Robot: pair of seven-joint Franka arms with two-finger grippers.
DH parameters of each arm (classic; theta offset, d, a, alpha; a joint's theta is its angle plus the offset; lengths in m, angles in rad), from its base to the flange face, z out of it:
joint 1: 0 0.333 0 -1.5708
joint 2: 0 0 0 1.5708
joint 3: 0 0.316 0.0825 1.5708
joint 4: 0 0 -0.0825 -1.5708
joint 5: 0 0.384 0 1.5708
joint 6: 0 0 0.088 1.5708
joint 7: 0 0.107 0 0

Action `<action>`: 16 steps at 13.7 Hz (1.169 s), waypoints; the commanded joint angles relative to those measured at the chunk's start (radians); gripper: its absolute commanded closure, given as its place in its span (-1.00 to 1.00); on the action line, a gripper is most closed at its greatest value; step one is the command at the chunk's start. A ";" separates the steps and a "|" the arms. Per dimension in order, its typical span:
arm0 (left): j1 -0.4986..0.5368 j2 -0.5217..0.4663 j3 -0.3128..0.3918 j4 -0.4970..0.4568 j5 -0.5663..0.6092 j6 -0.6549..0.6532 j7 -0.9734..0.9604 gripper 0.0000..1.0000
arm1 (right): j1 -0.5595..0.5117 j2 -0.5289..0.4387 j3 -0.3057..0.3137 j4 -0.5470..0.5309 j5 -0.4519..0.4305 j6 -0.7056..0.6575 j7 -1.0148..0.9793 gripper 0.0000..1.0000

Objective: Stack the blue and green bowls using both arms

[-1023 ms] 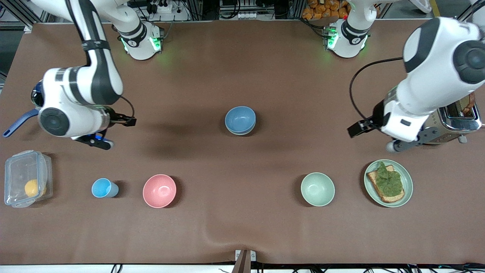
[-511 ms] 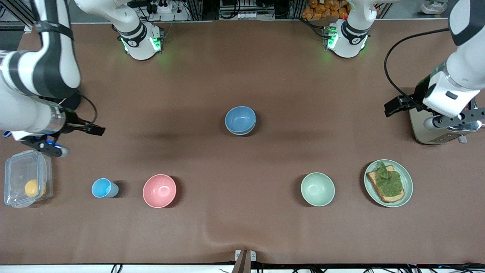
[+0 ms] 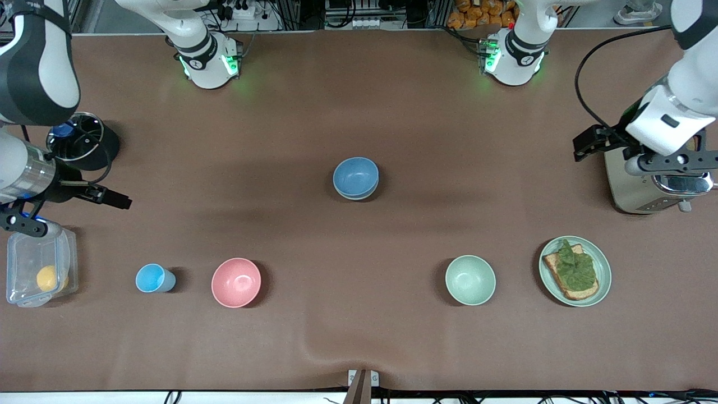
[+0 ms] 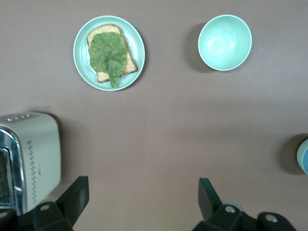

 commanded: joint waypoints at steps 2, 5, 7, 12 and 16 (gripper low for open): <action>-0.028 -0.008 0.060 0.045 0.011 -0.057 0.057 -1.00 | -0.072 -0.068 0.087 0.026 -0.024 -0.033 -0.013 -1.00; -0.010 -0.001 0.052 0.053 0.010 -0.061 0.055 -1.00 | -0.081 -0.148 0.090 -0.040 -0.024 -0.067 -0.034 -1.00; -0.013 0.004 0.054 0.100 0.005 -0.099 0.055 -1.00 | -0.074 -0.194 0.096 -0.073 -0.024 -0.102 -0.034 -1.00; -0.008 0.007 0.052 0.108 -0.035 -0.113 0.101 -1.00 | -0.092 -0.249 0.093 -0.167 0.030 -0.027 -0.037 -1.00; -0.007 0.008 0.060 0.103 -0.027 -0.113 0.144 -1.00 | -0.094 -0.246 0.091 -0.166 0.049 -0.021 -0.039 -1.00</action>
